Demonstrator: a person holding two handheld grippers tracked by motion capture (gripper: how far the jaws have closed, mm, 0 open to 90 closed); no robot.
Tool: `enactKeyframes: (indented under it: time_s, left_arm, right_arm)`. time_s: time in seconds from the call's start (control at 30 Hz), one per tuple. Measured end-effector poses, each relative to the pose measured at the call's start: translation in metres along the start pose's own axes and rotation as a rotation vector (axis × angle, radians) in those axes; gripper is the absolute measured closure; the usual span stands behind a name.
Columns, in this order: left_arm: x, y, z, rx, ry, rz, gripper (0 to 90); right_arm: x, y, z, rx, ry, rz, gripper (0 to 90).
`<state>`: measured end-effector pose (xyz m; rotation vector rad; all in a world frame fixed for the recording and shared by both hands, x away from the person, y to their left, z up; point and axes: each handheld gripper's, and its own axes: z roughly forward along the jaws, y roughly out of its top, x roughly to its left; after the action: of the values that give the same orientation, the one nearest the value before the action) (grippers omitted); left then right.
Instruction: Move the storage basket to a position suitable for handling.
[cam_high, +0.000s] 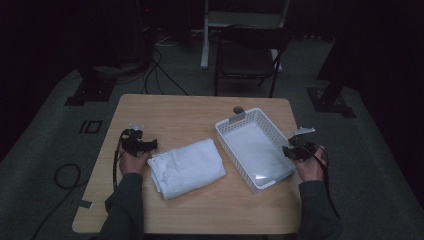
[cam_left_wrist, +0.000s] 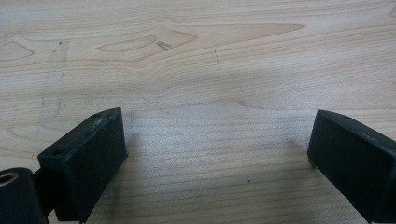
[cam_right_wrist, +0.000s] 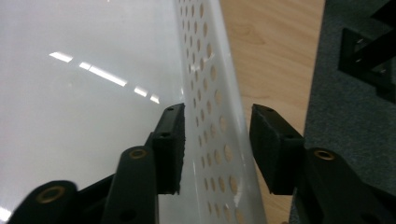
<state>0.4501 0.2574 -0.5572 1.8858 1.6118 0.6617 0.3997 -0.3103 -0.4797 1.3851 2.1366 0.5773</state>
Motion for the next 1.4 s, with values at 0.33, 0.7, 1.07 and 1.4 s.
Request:
enactKeyframes:
  time_s: [0.33, 0.7, 1.07, 1.4]
  left_arm:
    - [0.000, 0.000, 0.000, 0.000, 0.000, 0.000, 3.9]
    - [0.000, 0.000, 0.000, 0.000, 0.000, 0.001, 3.9]
    - [0.000, 0.000, 0.000, -0.001, 0.000, 0.000, 3.9]
    - [0.000, 0.000, 0.000, 0.000, 0.000, 0.001, 3.9]
  right_arm:
    - [-0.003, 0.004, 0.009, 0.026, -0.032, -0.023, 73.9]
    - [-0.004, 0.030, 0.028, 0.014, 0.003, -0.054, 74.4]
    - [0.005, 0.062, 0.051, -0.003, 0.035, -0.067, 74.1]
    - [0.019, 0.043, 0.011, -0.090, -0.024, 0.012, 37.0]
